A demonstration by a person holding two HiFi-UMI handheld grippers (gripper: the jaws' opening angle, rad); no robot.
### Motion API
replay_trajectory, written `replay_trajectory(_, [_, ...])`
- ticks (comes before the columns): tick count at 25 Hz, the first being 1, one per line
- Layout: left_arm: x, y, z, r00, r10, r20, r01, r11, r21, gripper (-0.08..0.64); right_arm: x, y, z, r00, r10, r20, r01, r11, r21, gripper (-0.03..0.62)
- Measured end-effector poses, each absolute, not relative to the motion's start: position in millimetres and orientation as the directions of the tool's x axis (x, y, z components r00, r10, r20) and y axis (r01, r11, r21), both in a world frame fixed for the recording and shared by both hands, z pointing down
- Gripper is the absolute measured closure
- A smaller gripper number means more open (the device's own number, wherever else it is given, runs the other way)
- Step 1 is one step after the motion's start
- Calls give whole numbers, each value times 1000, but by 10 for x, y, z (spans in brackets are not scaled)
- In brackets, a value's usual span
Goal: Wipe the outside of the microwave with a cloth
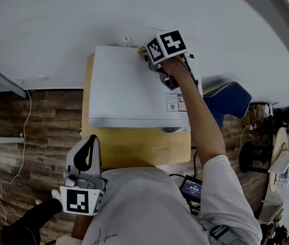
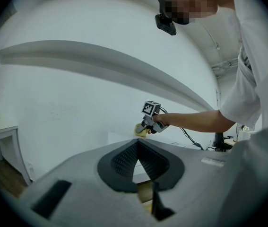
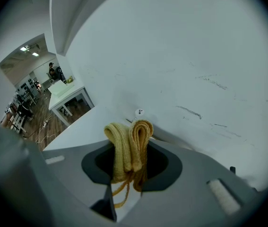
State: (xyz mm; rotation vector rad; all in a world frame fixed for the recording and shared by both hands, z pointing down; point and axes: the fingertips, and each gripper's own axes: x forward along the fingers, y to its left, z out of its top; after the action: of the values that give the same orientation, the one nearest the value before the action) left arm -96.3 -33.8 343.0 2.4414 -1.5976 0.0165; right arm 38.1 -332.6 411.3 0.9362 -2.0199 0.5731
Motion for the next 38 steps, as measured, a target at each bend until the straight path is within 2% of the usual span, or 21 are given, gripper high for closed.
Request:
replay_trajectory(31, [-1155,-346,3405,352,-926,138,-929,-327,174,560,-1069,-3180,4080,-546,-306,780,-630,764,-141,474])
replay_trajectory(35, [-1159,-356,3383,345,-928,138,-931,-320,173,560,-1228,-3015,3966,-640,-237,731,-567,788,-242,472])
replay_trajectory(38, [-1163,-342,3386,348,-928,135,-931,-324,172,560,-1206,-2921,3828,-650,-253,717,-548,809,-211,472])
